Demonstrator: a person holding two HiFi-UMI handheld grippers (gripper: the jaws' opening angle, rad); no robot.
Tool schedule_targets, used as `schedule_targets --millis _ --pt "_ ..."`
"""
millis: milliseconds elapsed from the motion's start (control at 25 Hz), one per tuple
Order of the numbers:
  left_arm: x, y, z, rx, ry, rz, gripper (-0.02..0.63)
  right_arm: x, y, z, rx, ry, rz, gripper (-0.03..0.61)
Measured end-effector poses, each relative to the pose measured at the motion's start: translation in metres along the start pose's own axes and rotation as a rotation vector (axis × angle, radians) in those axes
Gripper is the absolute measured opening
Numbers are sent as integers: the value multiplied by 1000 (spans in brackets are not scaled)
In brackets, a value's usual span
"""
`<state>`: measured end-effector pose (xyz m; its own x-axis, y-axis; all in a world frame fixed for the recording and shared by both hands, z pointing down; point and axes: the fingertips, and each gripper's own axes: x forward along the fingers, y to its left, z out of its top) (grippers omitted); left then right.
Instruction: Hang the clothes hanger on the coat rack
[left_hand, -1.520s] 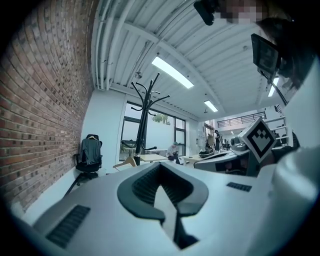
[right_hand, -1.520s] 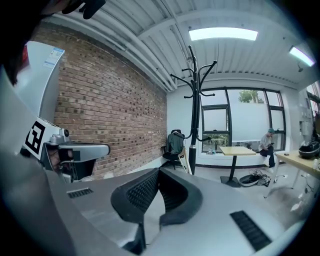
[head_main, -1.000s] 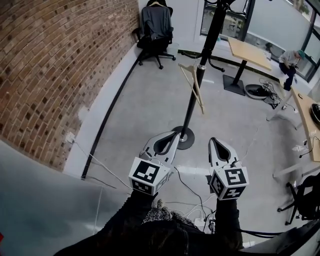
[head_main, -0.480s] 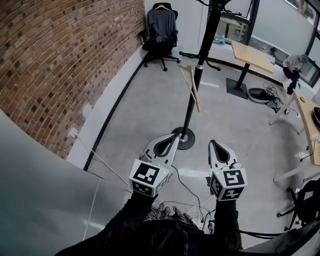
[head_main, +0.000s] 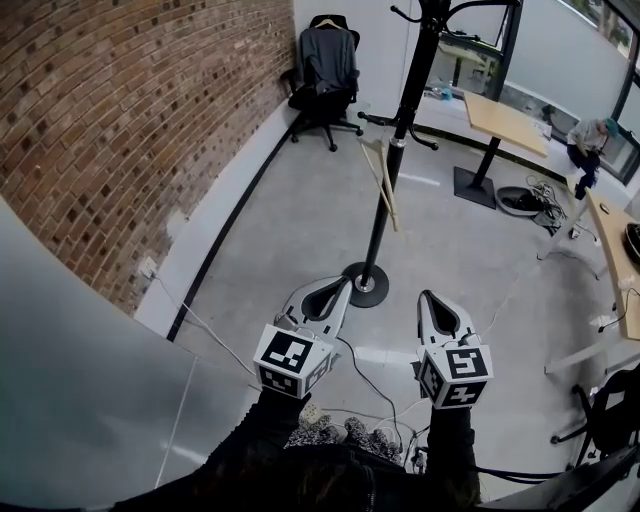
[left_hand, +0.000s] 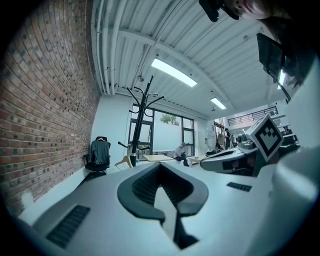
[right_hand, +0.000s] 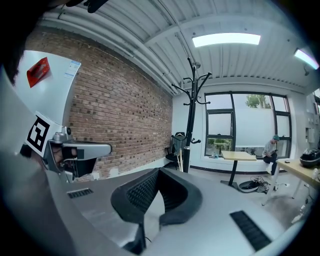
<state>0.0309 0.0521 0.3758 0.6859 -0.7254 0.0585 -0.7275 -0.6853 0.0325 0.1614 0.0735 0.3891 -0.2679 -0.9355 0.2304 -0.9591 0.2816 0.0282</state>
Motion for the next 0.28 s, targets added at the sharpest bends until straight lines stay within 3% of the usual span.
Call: schedule_targets --millis 280 --pt "4 -8 0 23 7 -12 8 -3 -8 -4 -7 12 -8 9"
